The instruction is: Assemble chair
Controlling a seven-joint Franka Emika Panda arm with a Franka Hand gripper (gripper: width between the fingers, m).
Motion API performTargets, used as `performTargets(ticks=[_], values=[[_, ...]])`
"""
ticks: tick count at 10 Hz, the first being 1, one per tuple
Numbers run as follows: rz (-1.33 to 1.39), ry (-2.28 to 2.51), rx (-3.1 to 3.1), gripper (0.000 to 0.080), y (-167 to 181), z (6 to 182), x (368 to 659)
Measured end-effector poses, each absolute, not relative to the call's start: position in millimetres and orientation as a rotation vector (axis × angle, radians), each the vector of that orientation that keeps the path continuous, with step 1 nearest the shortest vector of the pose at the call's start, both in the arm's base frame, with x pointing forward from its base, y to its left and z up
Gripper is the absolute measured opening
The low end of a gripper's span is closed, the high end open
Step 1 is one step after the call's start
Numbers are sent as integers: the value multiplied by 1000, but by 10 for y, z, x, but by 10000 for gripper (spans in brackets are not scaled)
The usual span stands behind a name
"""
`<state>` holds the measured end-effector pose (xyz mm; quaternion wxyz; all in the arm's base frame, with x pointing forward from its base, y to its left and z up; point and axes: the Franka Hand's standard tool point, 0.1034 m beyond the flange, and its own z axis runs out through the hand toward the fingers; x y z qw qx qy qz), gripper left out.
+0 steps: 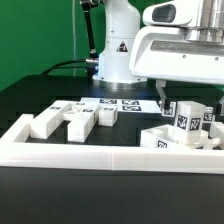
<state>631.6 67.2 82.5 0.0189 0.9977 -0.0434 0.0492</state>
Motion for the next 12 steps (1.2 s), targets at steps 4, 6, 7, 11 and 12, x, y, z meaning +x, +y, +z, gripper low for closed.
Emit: performTargets(ticks=[4,6,7,11,12], values=[[135,185,3085,649,675,802,6288],[135,163,3088,637,675,800,6289],[135,146,3089,470,674,798,6288],[142,-247,3096,290,682,794,6286],[143,-292,3094,290,679,793,6286]])
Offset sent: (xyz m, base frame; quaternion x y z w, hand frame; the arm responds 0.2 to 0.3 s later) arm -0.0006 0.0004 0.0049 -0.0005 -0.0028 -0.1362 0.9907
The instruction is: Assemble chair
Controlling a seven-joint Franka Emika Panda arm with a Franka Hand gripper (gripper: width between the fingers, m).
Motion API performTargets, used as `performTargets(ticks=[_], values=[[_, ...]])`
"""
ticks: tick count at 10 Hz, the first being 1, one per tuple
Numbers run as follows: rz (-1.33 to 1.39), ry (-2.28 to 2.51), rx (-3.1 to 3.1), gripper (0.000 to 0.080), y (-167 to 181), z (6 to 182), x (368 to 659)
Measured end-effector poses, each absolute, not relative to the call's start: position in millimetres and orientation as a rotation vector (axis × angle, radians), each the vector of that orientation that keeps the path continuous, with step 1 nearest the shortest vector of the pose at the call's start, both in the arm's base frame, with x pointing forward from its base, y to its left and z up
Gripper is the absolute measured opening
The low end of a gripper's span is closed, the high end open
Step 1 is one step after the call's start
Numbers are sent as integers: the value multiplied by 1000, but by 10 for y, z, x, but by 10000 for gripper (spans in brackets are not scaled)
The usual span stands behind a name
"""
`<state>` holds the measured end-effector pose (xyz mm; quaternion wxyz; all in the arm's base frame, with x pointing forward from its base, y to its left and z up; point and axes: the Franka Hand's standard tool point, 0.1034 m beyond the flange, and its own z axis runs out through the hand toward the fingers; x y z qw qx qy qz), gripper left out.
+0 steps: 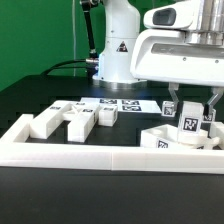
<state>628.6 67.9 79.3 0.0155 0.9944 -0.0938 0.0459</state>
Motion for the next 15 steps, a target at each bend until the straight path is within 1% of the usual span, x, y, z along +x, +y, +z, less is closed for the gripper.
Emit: performTargets(ticks=[5,11,15], values=[[162,-1010,2990,291,669,784,6296],[128,-1693,2709,291,706,773,6292],[87,-2045,2502,291,777,770,6285]])
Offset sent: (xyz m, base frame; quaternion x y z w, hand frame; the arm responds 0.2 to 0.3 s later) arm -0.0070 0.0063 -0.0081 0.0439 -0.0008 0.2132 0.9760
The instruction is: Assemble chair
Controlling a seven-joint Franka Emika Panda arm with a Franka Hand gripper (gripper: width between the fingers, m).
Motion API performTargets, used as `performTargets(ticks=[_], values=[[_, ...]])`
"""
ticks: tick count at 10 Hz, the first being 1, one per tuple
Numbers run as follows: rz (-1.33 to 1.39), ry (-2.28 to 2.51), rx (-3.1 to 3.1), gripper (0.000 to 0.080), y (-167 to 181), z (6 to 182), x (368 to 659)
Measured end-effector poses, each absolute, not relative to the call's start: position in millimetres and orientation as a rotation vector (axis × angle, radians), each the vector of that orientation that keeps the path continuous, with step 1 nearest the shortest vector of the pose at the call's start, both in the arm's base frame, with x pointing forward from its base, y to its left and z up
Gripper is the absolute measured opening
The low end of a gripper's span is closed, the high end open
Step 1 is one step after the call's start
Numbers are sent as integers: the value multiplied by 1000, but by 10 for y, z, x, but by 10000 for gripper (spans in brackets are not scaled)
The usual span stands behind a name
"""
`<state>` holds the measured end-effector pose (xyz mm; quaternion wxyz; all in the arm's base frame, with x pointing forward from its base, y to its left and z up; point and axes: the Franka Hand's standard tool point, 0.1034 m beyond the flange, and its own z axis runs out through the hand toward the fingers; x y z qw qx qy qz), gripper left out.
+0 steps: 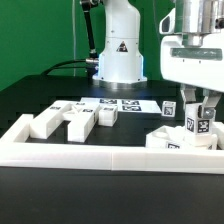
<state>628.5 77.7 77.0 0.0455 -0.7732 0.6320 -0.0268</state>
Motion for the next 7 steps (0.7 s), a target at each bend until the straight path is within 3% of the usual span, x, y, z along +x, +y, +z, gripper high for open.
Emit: performTargets(ticks=[3,4,5,6,7], values=[[-57,2106,-2189,291,796,768,6280],[-50,2149,-2140,352,811,768,6280],[-53,2107,-2183,487,811,767,6280],[-49,2007,-2287,487,814,758,6260],[-34,1954,-2342,618,842,754,6239]])
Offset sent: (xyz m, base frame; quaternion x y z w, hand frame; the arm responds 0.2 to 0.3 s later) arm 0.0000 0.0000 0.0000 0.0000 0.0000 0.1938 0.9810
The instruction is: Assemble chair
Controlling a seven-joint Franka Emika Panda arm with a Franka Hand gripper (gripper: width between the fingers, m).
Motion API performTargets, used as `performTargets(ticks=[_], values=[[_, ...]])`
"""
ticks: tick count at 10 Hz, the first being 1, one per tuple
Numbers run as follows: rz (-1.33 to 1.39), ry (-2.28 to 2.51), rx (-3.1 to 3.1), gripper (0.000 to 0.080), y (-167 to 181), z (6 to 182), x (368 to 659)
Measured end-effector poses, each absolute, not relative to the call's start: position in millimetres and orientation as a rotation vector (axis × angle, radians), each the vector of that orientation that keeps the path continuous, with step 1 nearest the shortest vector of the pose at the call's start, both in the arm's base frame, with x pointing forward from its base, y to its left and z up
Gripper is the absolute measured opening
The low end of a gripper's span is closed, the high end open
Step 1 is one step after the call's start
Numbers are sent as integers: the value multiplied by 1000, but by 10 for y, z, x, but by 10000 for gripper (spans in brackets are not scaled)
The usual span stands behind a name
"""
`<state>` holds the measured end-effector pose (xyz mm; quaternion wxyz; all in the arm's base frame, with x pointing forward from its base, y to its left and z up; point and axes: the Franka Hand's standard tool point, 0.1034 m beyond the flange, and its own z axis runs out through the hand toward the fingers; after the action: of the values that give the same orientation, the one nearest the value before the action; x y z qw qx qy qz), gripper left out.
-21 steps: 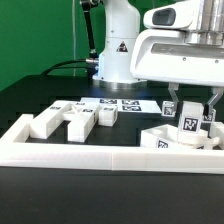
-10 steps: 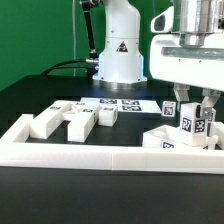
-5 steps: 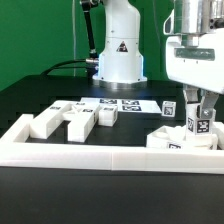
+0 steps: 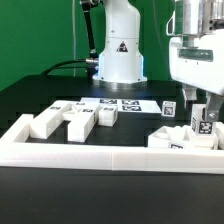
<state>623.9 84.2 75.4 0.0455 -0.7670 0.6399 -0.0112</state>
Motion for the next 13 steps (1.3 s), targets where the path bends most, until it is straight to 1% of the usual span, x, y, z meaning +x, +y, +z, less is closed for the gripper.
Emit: performTargets(ticks=[1,6,13], values=[[-60,1786,-2467,640,876,751,6244],[-128,1078,-2854,649,906,753,6264],[-160,339,-3062,649,842,753,6272]])
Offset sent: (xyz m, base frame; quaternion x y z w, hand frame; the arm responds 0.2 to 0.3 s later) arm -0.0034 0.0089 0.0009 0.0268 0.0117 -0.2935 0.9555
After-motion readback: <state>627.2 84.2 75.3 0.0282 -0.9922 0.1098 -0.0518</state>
